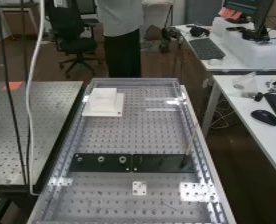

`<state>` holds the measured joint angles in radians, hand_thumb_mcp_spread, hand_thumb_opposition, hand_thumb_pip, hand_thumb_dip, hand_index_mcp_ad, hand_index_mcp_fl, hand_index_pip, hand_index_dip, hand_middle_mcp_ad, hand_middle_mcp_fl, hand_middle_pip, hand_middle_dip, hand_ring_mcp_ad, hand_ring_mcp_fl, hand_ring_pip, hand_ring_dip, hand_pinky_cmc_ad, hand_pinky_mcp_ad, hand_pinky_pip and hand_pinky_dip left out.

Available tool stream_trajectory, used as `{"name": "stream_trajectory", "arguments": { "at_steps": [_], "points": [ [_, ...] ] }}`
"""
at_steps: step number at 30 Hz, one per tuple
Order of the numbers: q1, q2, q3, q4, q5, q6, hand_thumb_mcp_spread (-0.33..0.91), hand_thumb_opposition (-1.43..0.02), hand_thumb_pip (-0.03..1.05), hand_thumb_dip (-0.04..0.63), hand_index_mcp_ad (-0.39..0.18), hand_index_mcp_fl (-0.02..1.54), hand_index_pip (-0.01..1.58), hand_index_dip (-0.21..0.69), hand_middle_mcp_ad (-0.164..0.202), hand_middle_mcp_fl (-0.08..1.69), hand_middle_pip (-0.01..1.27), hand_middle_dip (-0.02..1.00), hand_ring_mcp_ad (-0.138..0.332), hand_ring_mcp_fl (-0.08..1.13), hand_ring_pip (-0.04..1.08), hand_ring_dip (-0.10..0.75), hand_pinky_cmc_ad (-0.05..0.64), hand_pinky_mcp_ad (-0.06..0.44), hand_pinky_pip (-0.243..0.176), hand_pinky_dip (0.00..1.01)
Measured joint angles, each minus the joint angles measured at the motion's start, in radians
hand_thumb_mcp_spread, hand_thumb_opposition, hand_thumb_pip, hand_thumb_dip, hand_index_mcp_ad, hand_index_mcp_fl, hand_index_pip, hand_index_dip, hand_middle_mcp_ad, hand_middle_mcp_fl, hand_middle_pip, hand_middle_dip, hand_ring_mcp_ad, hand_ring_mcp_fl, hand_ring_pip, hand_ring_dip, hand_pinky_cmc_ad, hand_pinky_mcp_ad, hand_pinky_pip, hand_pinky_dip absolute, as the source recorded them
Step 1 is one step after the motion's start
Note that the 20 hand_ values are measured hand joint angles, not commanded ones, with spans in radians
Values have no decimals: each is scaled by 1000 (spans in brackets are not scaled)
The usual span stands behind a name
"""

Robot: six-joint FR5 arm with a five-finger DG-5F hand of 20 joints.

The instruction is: Grab the chopstick and place it in the clear container

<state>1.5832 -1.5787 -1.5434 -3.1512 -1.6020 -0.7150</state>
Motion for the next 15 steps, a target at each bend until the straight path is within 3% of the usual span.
{"name": "stream_trajectory", "arguments": {
  "at_steps": [3, 4, 6, 7, 11, 15],
  "points": [
    [3, 2, 1, 0, -7, -2, -10, -7, 0, 5, -63, 5, 12, 16, 82, 2, 10, 40, 47, 26, 23, 31, 65, 40, -10, 21],
    [4, 4, 1, 0, -2, -2, 33, -52, 45, 3, -54, 72, 12, 19, 79, 21, 10, 40, 51, 33, 19, 31, 65, 42, -10, 17],
    [6, 6, -1, 2, 3, -1, 236, -278, 298, 45, -73, 305, 23, 56, 66, 148, 42, 37, 49, 73, 37, 26, 77, 86, 14, 24],
    [6, 8, -4, 6, 5, 0, 300, -360, 328, 61, -87, 354, 24, 75, 66, 202, 68, 52, 51, 99, 56, 44, 115, 117, 23, 37],
    [9, 17, -12, 14, 10, 2, 344, -550, 253, 86, -131, 377, 37, 171, 65, 216, 87, 143, 72, 133, 93, 98, 278, 250, 65, 93],
    [10, 22, -15, 19, 17, 0, 340, -632, 253, 84, -150, 428, 37, 230, 66, 246, 101, 176, 105, 150, 103, 115, 384, 330, 84, 124]
  ]
}}
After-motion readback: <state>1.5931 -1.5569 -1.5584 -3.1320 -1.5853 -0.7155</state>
